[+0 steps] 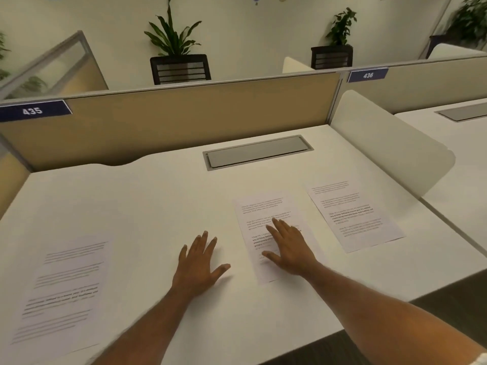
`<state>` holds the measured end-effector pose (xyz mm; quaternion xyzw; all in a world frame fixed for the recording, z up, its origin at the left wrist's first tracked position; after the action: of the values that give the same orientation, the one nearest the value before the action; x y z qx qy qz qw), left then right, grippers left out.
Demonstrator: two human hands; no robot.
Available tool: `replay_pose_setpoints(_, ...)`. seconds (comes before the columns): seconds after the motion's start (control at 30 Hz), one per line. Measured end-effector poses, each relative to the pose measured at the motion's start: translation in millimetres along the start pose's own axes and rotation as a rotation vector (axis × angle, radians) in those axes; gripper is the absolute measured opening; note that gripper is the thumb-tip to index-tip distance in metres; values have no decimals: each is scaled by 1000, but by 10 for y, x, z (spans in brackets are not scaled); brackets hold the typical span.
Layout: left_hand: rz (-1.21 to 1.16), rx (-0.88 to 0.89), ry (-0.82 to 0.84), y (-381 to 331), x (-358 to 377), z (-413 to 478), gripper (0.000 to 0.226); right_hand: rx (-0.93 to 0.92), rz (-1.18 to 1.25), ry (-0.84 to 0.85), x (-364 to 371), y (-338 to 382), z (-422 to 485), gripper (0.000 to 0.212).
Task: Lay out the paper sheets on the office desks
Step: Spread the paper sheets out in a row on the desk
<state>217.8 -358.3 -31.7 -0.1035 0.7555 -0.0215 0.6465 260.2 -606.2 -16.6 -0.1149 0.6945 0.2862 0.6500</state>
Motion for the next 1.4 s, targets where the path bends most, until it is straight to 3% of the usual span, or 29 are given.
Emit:
replay_pose_setpoints(0.2,5,-111,-38,1093,-285,-195,106,-163,-28,26,198,1042,504,82)
replay_pose_setpoints(0.43,31,-288,-7,2443,-394,-592,90,-327,-22,68,520,2381,1005,79)
replay_pose_setpoints(0.77,-12,-567,20,3903,-429,-1145,89,-408,40,234,1090,3877,1236,76)
replay_pose_setpoints(0.97,-123,-599,43,4113,-396,-1262,87,-397,21,340,1373,4119,1174,76)
replay_pose_setpoints(1.07,-246,-564,-50,4070,-474,-1272,81,-378,40,334,1419,4093,1166,78)
replay_pose_setpoints(1.23,-560,-465,-366,3997,-838,-1368,54,-368,43,338,1461,4069,1169,79)
replay_pose_setpoints(1.4,-624,-375,-352,3866,-905,-1375,45,-367,42,342,1475,4071,1185,79)
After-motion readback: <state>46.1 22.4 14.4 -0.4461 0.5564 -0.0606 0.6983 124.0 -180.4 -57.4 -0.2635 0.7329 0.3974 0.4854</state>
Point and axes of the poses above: each hand's wrist, its own z-axis towards the middle knuckle, its own x-axis out of the palm, y = z × x, the point moved 9 cm from there along z, towards the middle knuckle, and after that the axes turned 13 degrees about -x, right-handed, at the moved point
